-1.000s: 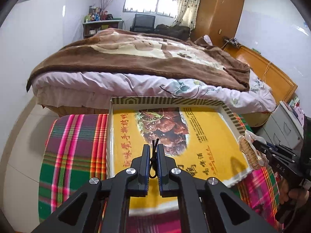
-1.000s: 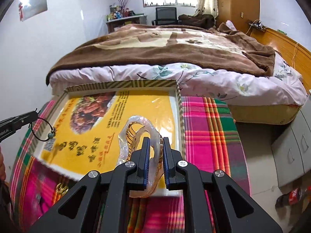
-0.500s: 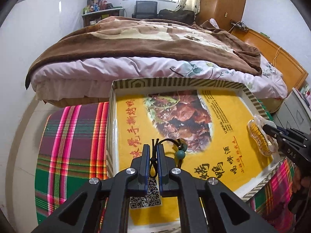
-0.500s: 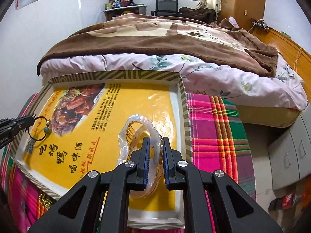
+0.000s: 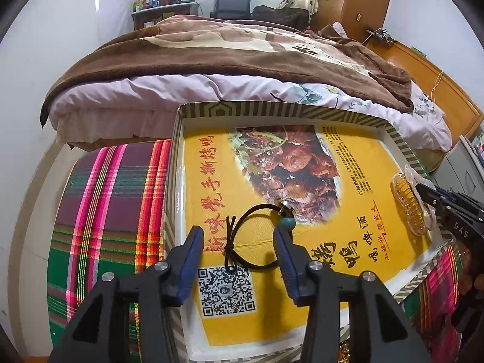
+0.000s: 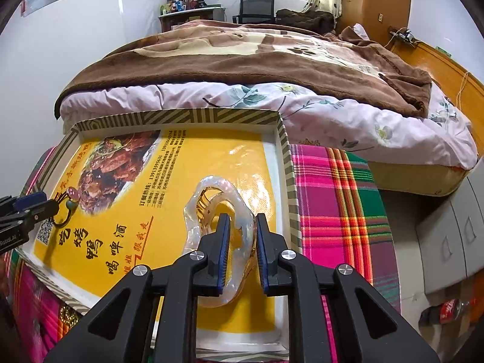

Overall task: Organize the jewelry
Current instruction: 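Lower the clear claw clip into the tray and open the right gripper, then move the right gripper back to the cloth and grasp the black hair band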

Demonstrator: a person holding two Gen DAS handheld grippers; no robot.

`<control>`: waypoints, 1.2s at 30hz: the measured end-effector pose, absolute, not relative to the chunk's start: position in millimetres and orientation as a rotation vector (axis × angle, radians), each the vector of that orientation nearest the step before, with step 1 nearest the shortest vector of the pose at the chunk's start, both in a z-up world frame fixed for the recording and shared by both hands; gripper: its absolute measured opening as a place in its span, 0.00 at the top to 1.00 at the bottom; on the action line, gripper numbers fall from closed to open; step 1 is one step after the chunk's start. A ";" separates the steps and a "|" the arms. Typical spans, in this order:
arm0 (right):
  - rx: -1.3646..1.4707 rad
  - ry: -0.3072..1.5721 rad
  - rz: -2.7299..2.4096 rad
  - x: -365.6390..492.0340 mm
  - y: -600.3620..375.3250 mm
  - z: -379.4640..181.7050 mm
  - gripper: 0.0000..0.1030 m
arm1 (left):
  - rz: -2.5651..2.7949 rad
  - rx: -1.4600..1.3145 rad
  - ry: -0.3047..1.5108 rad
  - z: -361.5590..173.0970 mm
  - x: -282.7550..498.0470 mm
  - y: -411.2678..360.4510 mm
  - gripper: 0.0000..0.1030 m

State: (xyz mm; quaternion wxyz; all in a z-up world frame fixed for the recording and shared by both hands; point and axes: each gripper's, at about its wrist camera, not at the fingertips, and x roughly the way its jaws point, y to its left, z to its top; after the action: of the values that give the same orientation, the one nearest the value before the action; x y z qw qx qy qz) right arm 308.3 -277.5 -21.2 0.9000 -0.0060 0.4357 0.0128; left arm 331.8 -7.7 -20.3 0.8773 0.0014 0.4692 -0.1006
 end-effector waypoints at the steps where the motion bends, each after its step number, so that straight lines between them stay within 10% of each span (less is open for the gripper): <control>1: -0.010 0.901 0.029 308.0 -277.3 -20.8 0.75 | -0.210 0.007 0.981 -20.3 331.2 -8.3 0.53; 11: 0.033 0.864 0.059 294.8 -275.5 -5.4 0.55 | -0.212 -0.005 0.952 -5.5 314.1 -9.7 0.35; 36: 0.102 0.723 0.143 156.0 -264.6 44.2 0.54 | -0.203 -0.014 0.793 60.2 160.9 3.1 0.26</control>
State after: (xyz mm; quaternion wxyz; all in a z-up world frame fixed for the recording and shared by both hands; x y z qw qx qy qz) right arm 156.0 -264.6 44.2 0.9316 0.0500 0.3531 0.0699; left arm 160.9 3.1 60.2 0.9174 -0.0070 0.3855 -0.0988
